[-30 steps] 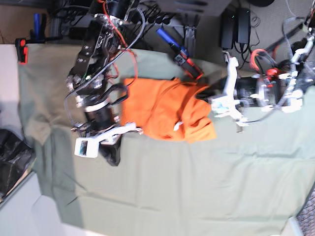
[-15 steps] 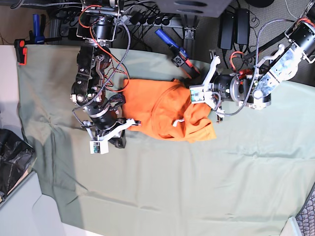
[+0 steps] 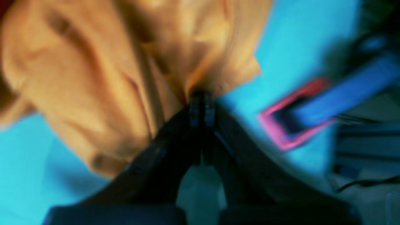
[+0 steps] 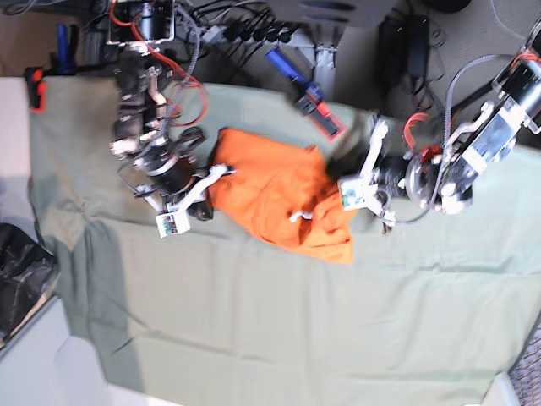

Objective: Fold the T-shirt properly
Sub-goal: 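Press and straighten the folded bundle with both grippers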

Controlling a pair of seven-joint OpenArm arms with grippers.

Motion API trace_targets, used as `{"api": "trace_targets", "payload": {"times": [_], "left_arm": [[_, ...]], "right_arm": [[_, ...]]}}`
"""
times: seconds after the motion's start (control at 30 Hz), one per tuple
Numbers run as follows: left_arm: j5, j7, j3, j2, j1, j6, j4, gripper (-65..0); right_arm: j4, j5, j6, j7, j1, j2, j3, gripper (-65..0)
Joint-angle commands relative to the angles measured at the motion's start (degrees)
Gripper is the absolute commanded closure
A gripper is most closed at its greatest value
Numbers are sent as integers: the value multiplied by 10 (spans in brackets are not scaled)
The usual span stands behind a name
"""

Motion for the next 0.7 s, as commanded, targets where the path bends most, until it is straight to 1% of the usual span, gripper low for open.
{"api": "trace_targets", "payload": {"times": [0.0,0.17,0.3,0.47,0.53,0.67], "left_arm": [[26,23,-4,-9,-21,24,-7,0],[26,10,-4,1,-81,26,-51,0],[26,8,-4,17,-122,25,-95,0],[25,2,-4,37,-154,25,-149,0],[25,-7,-4,45,-161,25,-158,0],[25,-9,-4,60,-172,25,-160,0]], "right_arm": [[19,12,54,6,-5,6,2,0],[51,66,54,-6,-40,6,2,0],[72,94,54,-11,-65,-4,2,0],[112,103,54,-13,-109,-36,2,0],[128,103,54,-13,-124,-50,2,0],[151,111,55,-14,-144,-73,-1,0]]}}
